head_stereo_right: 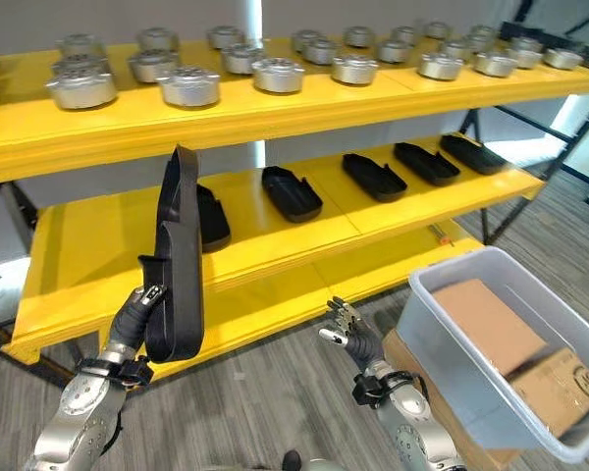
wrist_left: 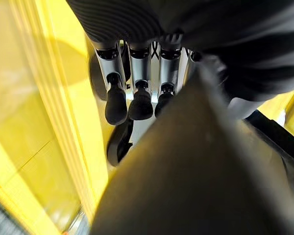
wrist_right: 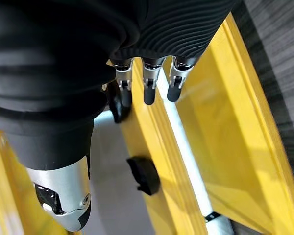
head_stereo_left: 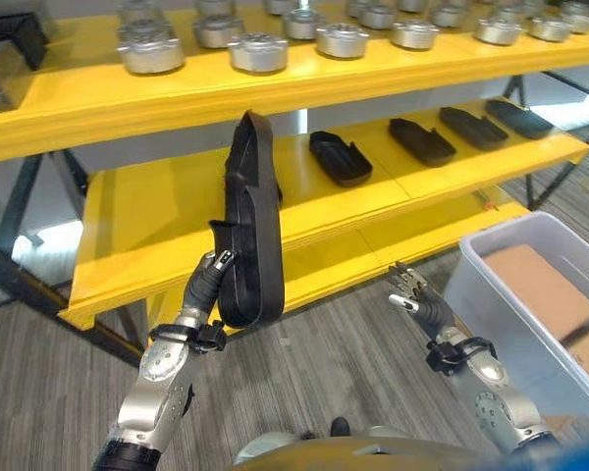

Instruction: Move parts from the plastic box to the shelf.

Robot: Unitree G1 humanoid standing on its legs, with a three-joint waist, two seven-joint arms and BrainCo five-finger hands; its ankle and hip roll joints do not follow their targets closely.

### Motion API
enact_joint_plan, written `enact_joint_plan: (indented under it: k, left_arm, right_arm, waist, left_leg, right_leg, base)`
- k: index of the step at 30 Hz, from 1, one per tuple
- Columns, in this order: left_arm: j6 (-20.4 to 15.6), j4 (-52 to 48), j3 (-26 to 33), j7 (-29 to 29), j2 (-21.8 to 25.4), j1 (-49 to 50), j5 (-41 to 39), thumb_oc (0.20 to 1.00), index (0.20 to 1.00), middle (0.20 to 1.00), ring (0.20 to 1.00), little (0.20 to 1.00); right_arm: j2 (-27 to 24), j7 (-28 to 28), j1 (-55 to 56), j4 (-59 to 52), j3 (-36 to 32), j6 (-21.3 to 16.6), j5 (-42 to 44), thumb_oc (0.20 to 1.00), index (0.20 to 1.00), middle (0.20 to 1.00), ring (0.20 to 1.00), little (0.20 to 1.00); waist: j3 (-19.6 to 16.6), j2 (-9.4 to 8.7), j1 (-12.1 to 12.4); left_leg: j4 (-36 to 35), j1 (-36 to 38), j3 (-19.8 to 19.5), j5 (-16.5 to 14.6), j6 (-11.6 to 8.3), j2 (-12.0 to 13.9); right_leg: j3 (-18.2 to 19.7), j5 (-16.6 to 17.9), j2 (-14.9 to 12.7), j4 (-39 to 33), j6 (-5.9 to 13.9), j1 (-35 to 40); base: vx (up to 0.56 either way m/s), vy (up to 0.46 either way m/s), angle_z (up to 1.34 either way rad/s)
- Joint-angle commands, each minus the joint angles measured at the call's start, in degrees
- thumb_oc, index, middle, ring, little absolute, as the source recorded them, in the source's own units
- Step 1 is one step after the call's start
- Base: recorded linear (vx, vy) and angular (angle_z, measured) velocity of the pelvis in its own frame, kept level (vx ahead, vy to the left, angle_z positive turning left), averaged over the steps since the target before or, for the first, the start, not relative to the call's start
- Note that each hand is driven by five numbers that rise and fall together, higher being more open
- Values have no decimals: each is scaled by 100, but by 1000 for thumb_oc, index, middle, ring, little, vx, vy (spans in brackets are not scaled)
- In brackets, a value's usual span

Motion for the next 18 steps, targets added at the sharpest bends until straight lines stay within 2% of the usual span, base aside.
enact_joint_plan:
  k: [1,2,3,4,6,8,9,10,11,12,13,14,15,18]
  left_arm:
    - [-497,-711,389,183,-9,-113,-156,200,200,200,200,200]
    - [-491,-722,433,249,-30,-133,-178,200,200,200,200,200]
    - [-504,-737,505,285,-69,-124,-217,200,200,200,200,200]
    - [-507,-719,490,229,-116,-125,-250,200,200,200,200,200]
    - [-515,-712,484,186,-119,-85,-259,200,200,200,200,200]
    - [-504,-663,440,105,-81,-50,-271,200,200,200,200,200]
    - [-503,-664,439,105,-80,-50,-271,200,200,200,200,200]
    - [-496,-620,424,73,-57,-52,-272,200,200,200,200,200]
    - [-496,-620,422,73,-56,-52,-272,200,200,200,200,200]
    - [-506,-599,424,38,-36,-32,-273,200,200,200,200,200]
    - [-518,-544,433,45,-15,-35,-261,200,200,200,200,200]
    - [-520,-542,431,44,-13,-36,-261,200,200,200,200,200]
    - [-523,-494,432,66,42,-63,-254,200,200,200,200,200]
    - [-543,-391,433,103,131,-124,-201,200,200,200,200,200]
  right_arm:
    - [-160,-66,-66,-278,-266,-462,118,1000,1000,1000,1000,1000]
    - [-156,-101,-94,-204,-232,-481,124,1000,1000,1000,1000,1000]
    - [-161,-131,-63,-188,-237,-485,155,1000,1000,1000,1000,1000]
    - [-181,-107,-5,-212,-285,-495,156,1000,1000,1000,1000,1000]
    - [-175,-80,35,-220,-287,-488,168,1000,1000,1000,1000,1000]
    - [-164,-63,89,-226,-332,-470,132,1000,1000,1000,1000,1000]
    - [-163,-63,91,-227,-333,-469,131,1000,1000,1000,1000,1000]
    - [-138,-69,155,-234,-405,-462,136,1000,1000,1000,1000,1000]
    - [-138,-69,158,-236,-407,-461,136,1000,1000,1000,1000,1000]
    - [-105,-33,214,-295,-448,-447,115,1000,1000,1000,1000,1000]
    - [-88,-15,225,-300,-458,-436,113,1000,1000,1000,1000,1000]
    - [-86,-15,226,-300,-459,-436,113,1000,1000,1000,1000,1000]
    - [-57,4,247,-336,-449,-423,152,1000,1000,1000,1000,1000]
    - [5,80,310,-376,-374,-358,169,1000,1000,1000,1000,1000]
  waist:
    - [-28,256,-147]
    - [-6,337,-117]
    - [-4,445,-123]
    - [-7,550,-181]
    - [-17,597,-169]
    - [-31,677,-112]
    - [-28,674,-115]
    - [-1,666,-91]
    - [3,664,-98]
    - [24,625,-76]
    - [19,605,-66]
    - [22,602,-66]
    - [14,563,-56]
    - [10,471,-59]
  left_leg:
    - [-1016,370,-329,1454,-79,1173]
    - [-1352,372,-608,1997,-199,1506]
    - [-1784,424,-692,2398,-391,1741]
    - [-2049,511,-391,2455,-545,1857]
    - [-2161,545,-367,2546,-616,1905]
    - [-2111,517,-394,2275,-651,1744]
    - [-2097,513,-399,2264,-647,1740]
    - [-1904,401,-437,2013,-635,1576]
    - [-1882,392,-448,1999,-629,1571]
    - [-1747,351,-447,1672,-605,1400]
    - [-1659,335,-458,1529,-586,1296]
    - [-1644,332,-460,1518,-580,1291]
    - [-1519,284,-468,1335,-552,1134]
    - [-1259,198,-479,1048,-452,861]
  right_leg:
    - [136,-383,-222,967,1000,-177]
    - [142,-528,-324,1371,1025,-406]
    - [151,-705,-440,1737,1066,-577]
    - [44,-802,-595,1948,1151,-640]
    - [75,-832,-636,2016,1177,-661]
    - [-3,-742,-815,1905,1280,-591]
    - [-5,-738,-820,1897,1284,-581]
    - [-57,-560,-933,1655,1359,-442]
    - [-65,-550,-939,1636,1365,-425]
    - [-99,-353,-1056,1292,1433,-235]
    - [-79,-221,-1112,1088,1484,-157]
    - [-80,-210,-1115,1068,1489,-143]
    - [-34,-38,-1202,784,1547,-60]
    - [59,136,-1358,394,1638,139]
  base:
    - [20,234,25]
    - [-1,408,40]
    - [-22,489,42]
    - [-12,366,23]
    - [-2,281,42]
    - [-2,303,31]
    - [-2,239,3]
    - [-1,168,26]
    - [8,313,34]
    - [19,235,28]
    - [19,235,21]
    - [7,220,17]
    - [-6,214,12]
    - [7,219,-3]
